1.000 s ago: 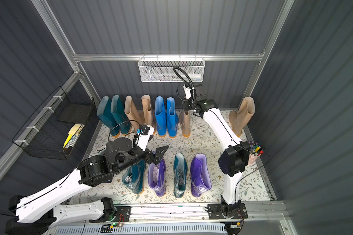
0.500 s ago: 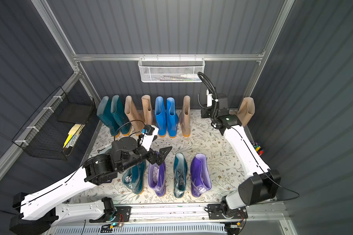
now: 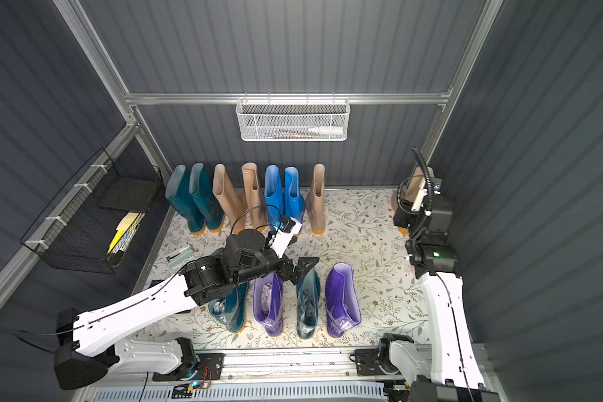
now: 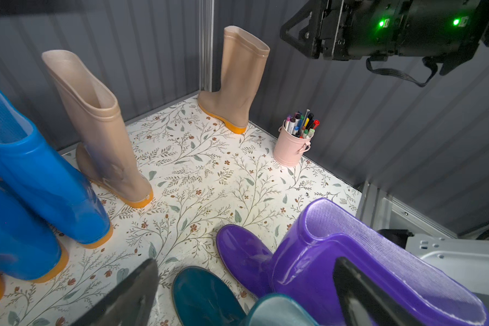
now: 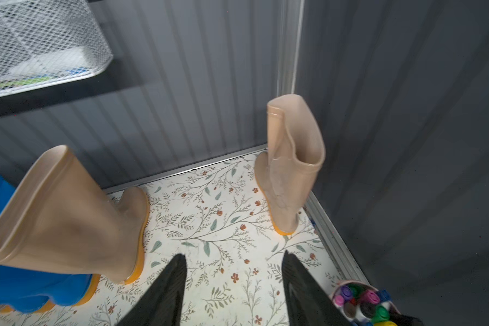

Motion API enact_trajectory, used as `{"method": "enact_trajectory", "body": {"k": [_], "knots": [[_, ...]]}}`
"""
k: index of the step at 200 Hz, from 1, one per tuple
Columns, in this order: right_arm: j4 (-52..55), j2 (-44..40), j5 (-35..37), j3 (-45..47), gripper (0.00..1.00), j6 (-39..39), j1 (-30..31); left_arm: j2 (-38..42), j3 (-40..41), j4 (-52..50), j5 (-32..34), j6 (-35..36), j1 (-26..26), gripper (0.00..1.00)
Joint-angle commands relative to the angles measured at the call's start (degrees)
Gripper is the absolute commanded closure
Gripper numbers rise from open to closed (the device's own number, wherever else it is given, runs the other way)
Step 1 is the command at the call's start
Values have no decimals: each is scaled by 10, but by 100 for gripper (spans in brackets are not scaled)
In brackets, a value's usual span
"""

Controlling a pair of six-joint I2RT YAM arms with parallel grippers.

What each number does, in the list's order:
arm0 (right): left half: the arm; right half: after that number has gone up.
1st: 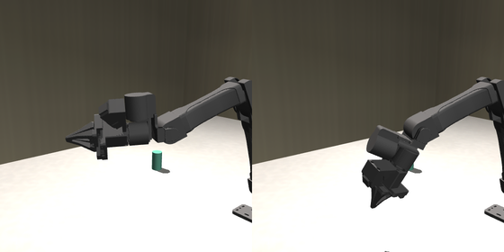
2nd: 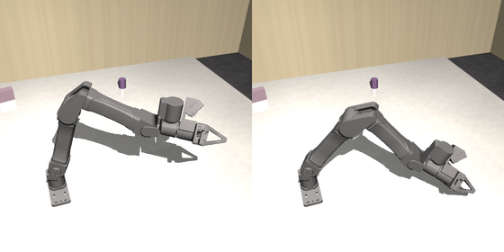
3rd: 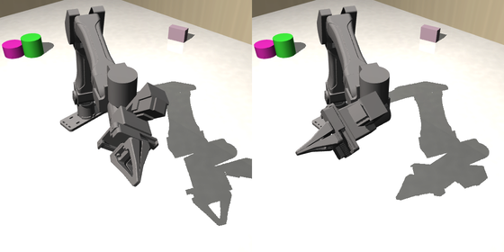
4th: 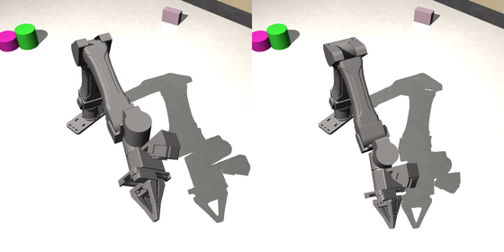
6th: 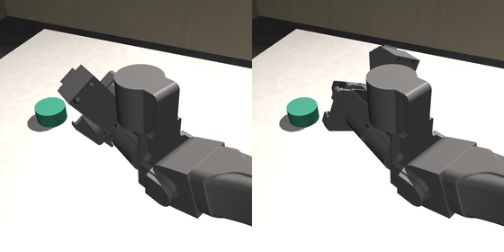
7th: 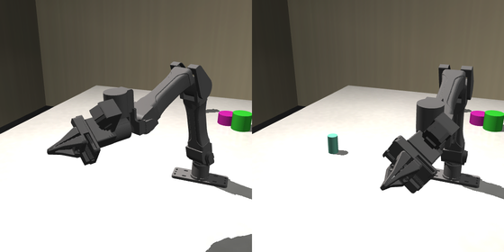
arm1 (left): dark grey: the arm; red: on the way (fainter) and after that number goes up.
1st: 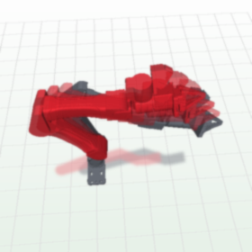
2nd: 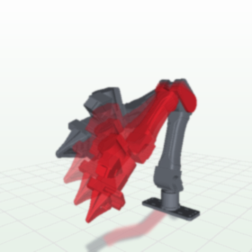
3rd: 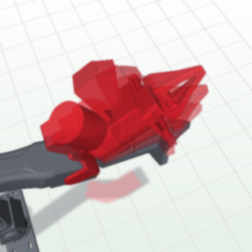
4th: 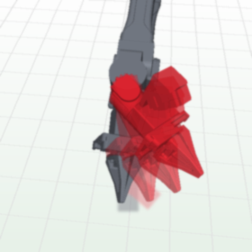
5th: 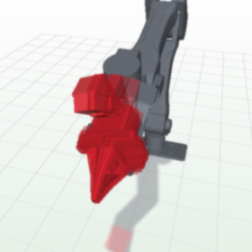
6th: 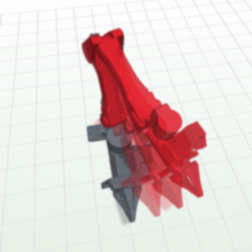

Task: Match and arrange rain boots in pairs
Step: Pair a pair of rain boots at the center of the board.

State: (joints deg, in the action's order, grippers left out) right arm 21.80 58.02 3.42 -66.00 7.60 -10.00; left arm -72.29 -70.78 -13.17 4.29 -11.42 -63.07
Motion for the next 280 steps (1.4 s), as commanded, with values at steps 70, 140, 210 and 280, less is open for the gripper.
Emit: {"method": "enact_trajectory", "body": {"k": [70,140,210,280], "knots": [[-27,53,-116,13,26,36,-150,21,8,46,-23,-10,-3,2],[-104,133,-150,4,14,45,-175,19,22,49,-23,-14,-3,1],[-166,224,-172,-28,11,22,-175,21,28,52,-21,-13,-3,1],[-146,319,-210,-118,15,10,-175,14,24,54,-21,-15,-3,2]]}}
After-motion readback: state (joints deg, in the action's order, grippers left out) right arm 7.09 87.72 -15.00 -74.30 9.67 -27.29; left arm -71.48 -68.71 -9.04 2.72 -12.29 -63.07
